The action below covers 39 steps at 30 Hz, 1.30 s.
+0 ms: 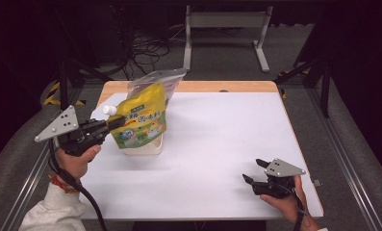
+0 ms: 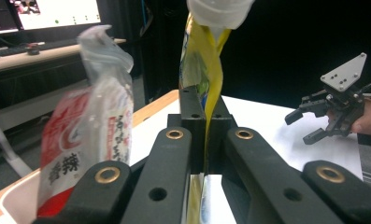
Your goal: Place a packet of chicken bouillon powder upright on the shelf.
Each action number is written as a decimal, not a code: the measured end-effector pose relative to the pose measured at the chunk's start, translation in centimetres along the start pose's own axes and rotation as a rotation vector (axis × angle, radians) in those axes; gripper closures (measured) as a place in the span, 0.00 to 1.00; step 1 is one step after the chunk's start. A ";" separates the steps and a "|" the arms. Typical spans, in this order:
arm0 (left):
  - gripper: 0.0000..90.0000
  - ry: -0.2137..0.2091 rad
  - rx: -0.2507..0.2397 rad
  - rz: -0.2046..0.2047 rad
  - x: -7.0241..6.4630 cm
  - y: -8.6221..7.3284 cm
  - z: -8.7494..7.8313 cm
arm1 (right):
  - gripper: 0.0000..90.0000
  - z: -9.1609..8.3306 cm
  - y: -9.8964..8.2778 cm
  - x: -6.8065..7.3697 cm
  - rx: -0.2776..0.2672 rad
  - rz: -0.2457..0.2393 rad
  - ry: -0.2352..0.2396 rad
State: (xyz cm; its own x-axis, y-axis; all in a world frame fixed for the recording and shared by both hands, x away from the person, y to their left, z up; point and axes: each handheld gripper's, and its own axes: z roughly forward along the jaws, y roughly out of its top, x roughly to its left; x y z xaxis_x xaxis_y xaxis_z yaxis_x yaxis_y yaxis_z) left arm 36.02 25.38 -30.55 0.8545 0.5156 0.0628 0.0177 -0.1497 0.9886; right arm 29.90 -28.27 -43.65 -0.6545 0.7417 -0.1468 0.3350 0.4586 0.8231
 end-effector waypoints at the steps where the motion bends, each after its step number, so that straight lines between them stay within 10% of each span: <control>1: 1.00 -0.003 0.010 0.006 0.4 0.0 -0.1 | 0.32 0.1 0.0 0.0 0.002 -0.002 0.002; 18: 1.00 -0.114 0.057 -0.030 4.4 -3.6 1.8 | 0.32 0.3 -0.1 0.1 0.016 -0.004 0.013; 39: 0.96 0.054 0.103 -0.093 5.2 -7.1 2.5 | 0.31 0.1 0.2 0.7 0.003 -0.031 0.030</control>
State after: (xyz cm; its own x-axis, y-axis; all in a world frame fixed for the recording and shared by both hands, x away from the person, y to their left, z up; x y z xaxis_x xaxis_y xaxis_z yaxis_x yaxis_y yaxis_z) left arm 41.57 27.03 -37.59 0.8176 0.5755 -0.0183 0.1509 -0.1835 0.9714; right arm 29.63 -27.62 -43.60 -0.6847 0.7121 -0.1552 0.3168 0.4826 0.8165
